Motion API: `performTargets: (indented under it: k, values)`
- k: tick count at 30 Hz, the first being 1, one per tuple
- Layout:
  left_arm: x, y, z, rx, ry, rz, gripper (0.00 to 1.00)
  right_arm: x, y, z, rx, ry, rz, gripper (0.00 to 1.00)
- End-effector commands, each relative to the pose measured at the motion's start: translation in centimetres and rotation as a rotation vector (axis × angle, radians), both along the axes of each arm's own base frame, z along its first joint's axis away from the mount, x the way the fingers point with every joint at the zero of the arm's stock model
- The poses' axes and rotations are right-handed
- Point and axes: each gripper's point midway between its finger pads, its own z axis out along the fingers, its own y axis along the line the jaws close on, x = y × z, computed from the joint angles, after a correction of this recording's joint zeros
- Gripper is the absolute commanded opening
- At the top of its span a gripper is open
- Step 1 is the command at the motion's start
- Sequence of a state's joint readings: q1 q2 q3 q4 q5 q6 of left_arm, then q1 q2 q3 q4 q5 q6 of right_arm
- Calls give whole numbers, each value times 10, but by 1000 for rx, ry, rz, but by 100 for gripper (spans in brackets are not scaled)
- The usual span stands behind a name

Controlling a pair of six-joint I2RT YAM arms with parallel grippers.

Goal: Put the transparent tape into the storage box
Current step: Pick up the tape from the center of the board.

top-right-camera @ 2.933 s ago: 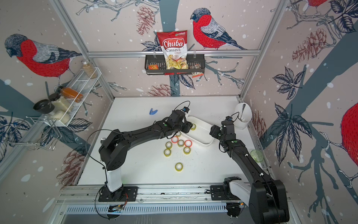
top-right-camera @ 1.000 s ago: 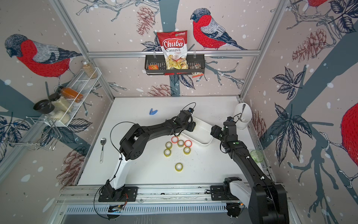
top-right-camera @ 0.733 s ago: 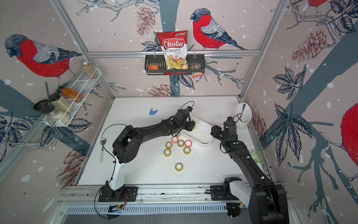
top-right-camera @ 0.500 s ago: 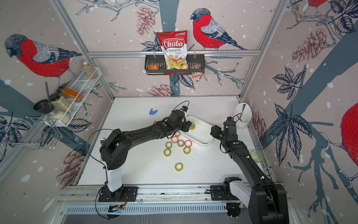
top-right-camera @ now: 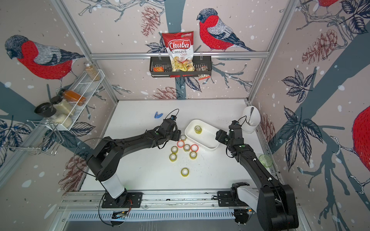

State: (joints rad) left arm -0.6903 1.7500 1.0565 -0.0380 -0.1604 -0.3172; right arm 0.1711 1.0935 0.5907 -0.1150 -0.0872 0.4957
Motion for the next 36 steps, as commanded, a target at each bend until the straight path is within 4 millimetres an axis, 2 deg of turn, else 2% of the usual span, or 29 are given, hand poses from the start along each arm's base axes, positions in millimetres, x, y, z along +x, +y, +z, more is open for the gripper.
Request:
performTargets:
  k: [1,9,17,26,29,30,36]
  values:
    - [4,3,-8,-13,2,11,70,1,0,3,-13,-11,6,74]
    - [5,4,-32,-25,34,-13,68,1,0,3,-12,-12,5,74]
    - [8,1,-46,-44,63,-34,65,1,-1,4,-12,-15,4,74]
    - [8,-5,-52,-74,73,-54,65,1,-1,3,-12,-14,0,75]
    - [11,-7,-44,-95,48,-52,67,2,-1,3,-12,-14,-1,75]
    - [6,-3,-49,-88,60,-50,67,2,-1,3,-13,-13,-1,75]
    - [12,1,-50,-75,49,-36,69,2,-1,4,-9,-16,0,75]
